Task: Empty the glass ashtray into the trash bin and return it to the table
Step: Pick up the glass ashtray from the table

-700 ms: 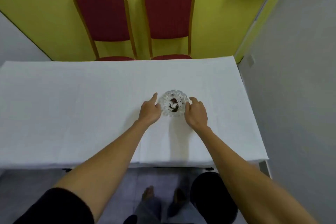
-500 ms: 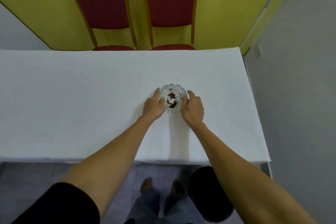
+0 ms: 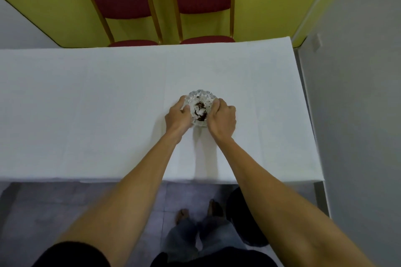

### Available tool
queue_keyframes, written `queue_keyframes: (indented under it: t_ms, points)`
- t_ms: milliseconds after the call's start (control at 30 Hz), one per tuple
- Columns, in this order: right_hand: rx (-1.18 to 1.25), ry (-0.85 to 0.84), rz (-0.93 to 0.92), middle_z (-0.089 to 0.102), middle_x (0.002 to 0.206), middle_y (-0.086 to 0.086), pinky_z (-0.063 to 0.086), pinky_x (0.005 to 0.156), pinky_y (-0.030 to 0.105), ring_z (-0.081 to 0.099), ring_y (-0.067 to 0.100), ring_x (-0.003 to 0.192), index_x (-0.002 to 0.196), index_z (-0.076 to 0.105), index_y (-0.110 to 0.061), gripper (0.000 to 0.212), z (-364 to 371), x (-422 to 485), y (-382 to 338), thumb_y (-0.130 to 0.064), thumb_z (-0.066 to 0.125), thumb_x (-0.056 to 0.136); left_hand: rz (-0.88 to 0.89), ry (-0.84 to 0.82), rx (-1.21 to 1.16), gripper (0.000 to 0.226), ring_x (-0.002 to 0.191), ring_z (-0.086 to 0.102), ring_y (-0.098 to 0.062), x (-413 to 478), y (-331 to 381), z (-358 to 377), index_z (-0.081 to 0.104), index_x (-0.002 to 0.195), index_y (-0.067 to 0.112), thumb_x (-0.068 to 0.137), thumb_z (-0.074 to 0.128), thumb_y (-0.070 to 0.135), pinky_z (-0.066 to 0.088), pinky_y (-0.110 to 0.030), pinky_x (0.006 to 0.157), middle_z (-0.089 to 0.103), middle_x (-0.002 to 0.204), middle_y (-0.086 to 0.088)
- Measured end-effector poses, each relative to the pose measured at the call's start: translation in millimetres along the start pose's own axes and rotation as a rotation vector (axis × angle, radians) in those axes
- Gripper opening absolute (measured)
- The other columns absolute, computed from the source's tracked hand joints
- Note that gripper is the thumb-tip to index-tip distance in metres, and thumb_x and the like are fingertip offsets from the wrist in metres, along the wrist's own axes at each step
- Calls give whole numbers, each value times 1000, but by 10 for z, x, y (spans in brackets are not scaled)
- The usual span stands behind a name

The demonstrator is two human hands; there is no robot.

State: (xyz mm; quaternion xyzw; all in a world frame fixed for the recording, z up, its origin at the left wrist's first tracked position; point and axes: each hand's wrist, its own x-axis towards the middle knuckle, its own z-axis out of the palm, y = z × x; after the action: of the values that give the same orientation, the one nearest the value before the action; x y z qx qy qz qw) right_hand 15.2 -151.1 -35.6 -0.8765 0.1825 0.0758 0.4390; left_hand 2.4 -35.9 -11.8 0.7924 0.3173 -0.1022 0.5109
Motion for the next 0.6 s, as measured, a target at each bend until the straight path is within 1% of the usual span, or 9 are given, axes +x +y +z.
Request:
queue_keyframes:
  t_ms: [100,167,233,267,367,400,433,500,600]
  points:
    - [57,4,-52,68,97,3,46,75,35,62,27,89,112,61,-22,42,-63,-60,20,-41,24,105,7,13,-54,50,92,71,-14,-84,-6,-12,51,142,40,95,44,27,60,-35,89,68,129,1]
    - [101,-13,-40,69,115,-4,45,85,34,63,25,106,130,56,-28,42,-130,-139,22,-42,24,106,17,7,-93,48,83,68,-11,-149,-13,-13,54,141,40,96,44,24,61,-26,76,72,113,2]
    - [132,-17,-19,63,134,-5,40,93,32,58,24,120,144,46,-29,47,-190,-245,30,-44,23,107,41,-10,-113,48,76,65,-12,-238,-35,-5,54,141,38,97,44,21,60,-20,64,72,104,-1]
    - [155,-9,-17,61,137,-5,38,93,31,57,24,122,147,43,-28,48,-212,-306,44,-44,21,107,63,-22,-109,49,77,66,-13,-289,-59,-1,53,142,38,97,44,22,61,-22,66,72,108,-3]
    - [216,24,-23,60,136,-5,35,88,27,57,21,118,148,40,-27,50,-285,-521,91,-46,19,107,101,-59,-103,50,87,69,-16,-443,-132,-13,52,142,40,94,45,26,61,-38,86,68,128,-7]
    - [233,37,-25,60,136,-5,36,89,27,57,20,118,148,40,-28,50,-310,-602,122,-46,18,107,102,-76,-110,50,85,68,-16,-504,-151,-15,52,142,39,95,46,26,60,-40,88,70,124,-6]
    - [247,54,-28,60,137,-6,38,92,27,57,19,119,148,40,-28,50,-332,-688,167,-46,18,107,107,-98,-114,49,79,66,-15,-578,-177,-20,51,144,37,97,46,24,60,-40,87,73,111,-4]
    - [261,93,-27,58,140,-7,39,98,27,56,19,123,146,43,-30,47,-376,-871,278,-44,20,107,119,-153,-111,49,68,62,-15,-776,-235,-51,50,146,34,100,47,20,62,-38,83,68,82,-1]
    - [257,149,3,59,138,-10,38,97,24,59,19,120,142,47,-33,43,-422,-1189,482,-40,23,107,164,-232,-69,50,68,64,-17,-1073,-408,-91,47,147,34,101,45,18,62,-38,79,64,74,-1]
